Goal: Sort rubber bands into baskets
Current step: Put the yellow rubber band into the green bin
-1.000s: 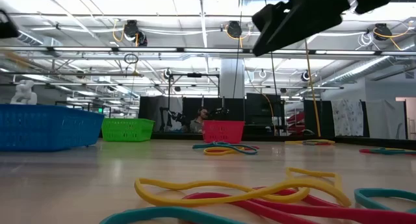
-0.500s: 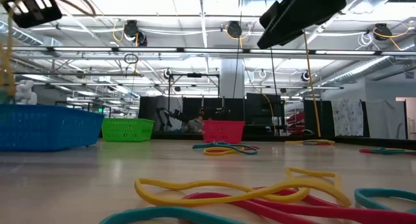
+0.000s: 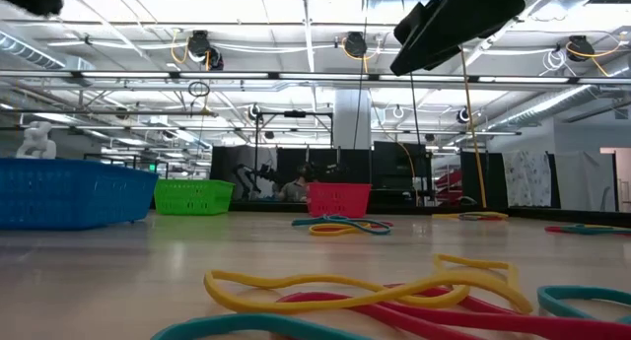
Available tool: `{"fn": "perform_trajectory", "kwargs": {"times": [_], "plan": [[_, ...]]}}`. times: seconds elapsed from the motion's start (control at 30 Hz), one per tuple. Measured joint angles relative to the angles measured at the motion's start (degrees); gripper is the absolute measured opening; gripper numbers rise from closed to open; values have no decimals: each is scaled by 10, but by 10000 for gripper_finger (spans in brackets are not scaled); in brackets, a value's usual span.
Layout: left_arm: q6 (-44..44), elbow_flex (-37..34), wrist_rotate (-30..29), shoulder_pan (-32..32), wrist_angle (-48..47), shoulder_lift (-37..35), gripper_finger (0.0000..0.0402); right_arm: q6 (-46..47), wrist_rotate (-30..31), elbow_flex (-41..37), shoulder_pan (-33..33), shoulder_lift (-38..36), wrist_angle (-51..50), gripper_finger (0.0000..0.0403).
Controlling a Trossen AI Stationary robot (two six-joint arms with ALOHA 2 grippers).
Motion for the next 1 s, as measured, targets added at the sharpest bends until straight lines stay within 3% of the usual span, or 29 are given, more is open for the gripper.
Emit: {"fn": "perform_trajectory", "kwargs": {"times": [0.2,0.33,0.77,1.0], "plan": [[-41,0,102,0,12,30,2,-11,0,0,0,0,-1,155],[-41,0,119,0,20,25,1,-11,0,0,0,0,-3,155],[67,24,56,33,28,-57,1,-13,0,0,0,0,-3,155],[178,97,-40,45,16,-99,1,-13,0,0,0,0,-2,155]]}}
